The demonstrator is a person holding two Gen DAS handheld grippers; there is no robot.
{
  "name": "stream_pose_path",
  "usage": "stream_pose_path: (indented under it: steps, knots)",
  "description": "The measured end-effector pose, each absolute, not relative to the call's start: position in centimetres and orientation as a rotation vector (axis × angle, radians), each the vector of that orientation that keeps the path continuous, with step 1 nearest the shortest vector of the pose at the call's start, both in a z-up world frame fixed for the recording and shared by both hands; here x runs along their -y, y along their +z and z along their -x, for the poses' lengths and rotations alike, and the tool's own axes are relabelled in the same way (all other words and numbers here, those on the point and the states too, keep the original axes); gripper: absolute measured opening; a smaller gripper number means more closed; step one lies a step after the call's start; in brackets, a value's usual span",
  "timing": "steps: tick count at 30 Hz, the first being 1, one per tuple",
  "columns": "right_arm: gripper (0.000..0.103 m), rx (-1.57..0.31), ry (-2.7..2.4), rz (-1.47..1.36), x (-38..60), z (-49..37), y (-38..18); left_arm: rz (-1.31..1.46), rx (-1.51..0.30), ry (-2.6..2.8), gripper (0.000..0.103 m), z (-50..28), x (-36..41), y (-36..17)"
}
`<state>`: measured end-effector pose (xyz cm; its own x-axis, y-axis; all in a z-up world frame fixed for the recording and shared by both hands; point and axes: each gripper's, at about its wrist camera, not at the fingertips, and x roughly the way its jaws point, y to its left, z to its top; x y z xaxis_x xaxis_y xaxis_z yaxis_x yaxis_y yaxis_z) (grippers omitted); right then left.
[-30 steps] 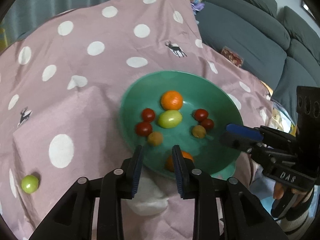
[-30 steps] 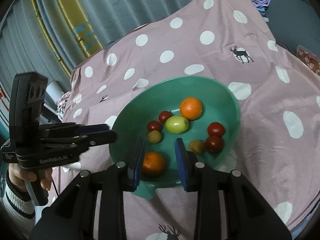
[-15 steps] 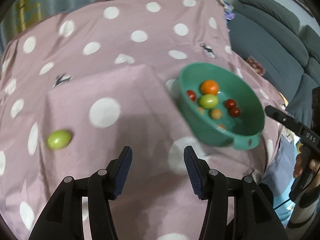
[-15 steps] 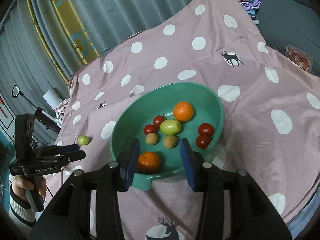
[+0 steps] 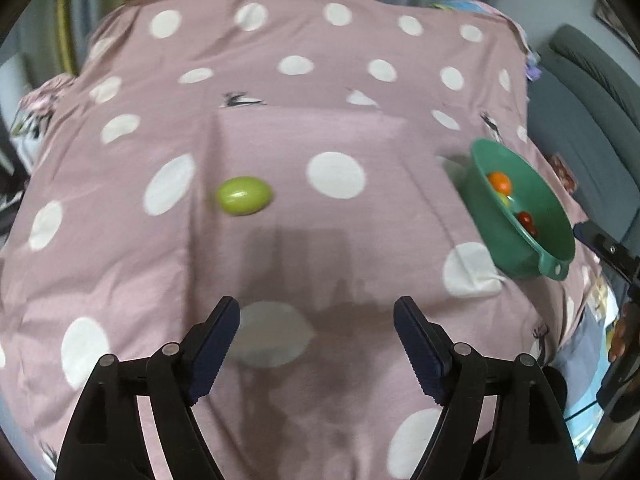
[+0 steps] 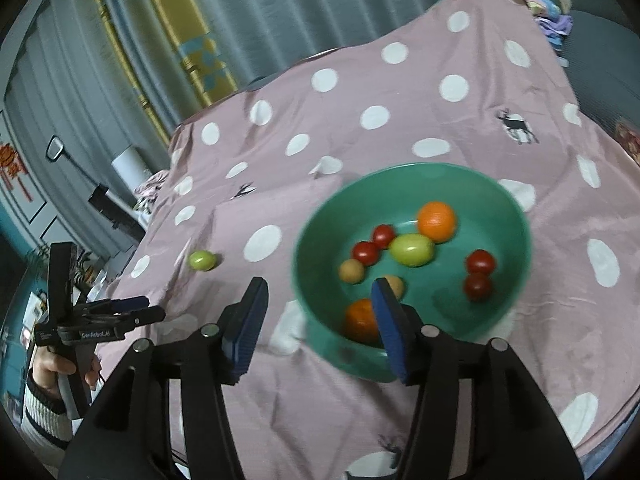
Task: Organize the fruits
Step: 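Withdraw both tools from the bowl toward the small green fruit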
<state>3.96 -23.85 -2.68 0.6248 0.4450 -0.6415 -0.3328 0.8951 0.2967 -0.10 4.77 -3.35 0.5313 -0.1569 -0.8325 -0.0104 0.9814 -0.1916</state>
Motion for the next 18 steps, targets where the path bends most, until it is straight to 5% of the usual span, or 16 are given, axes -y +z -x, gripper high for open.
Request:
stream_pose_path:
  steps: [18]
  knots:
    - [0.056, -0.857, 0.613, -0.010, 14.5, -4.1, -3.7, 0.254, -0.953, -0.082, 0.079, 2.1, -8.2, -3.4]
